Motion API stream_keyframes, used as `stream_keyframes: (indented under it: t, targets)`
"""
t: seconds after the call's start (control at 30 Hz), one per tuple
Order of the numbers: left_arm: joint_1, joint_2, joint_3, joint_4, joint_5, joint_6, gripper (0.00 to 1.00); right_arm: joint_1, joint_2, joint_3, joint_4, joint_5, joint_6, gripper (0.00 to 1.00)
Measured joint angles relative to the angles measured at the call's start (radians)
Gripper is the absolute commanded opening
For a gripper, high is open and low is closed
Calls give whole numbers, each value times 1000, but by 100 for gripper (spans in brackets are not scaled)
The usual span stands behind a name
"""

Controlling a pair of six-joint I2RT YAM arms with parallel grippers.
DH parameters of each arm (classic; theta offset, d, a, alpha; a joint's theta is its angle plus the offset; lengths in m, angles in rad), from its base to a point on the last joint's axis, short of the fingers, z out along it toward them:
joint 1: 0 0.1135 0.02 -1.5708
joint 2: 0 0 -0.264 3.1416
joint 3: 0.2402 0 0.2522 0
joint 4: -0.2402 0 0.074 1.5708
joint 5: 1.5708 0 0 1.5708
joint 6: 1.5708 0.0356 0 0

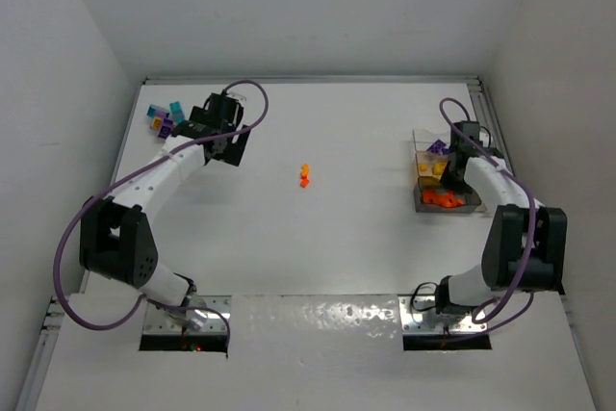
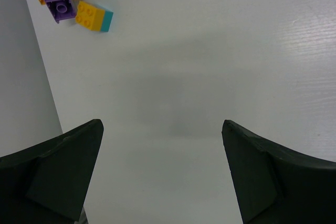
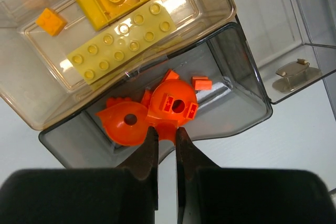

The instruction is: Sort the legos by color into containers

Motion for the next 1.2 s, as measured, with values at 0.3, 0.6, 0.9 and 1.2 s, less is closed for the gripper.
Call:
stream_keyframes:
  t: [0.3, 0.6, 0.9, 1.2]
  targets:
    - [0, 0, 0, -1, 0, 9, 95, 1, 26, -1, 23, 1, 6, 45]
    - [0, 0, 0, -2, -19, 26, 95, 1, 17, 13, 14, 27, -36, 51]
    - [0, 0, 24, -22, -50, 26, 95, 200, -32, 116, 35, 23, -195, 49]
    - [99, -89, 12, 14, -148, 68, 95, 647, 174, 365, 149, -160, -240, 58]
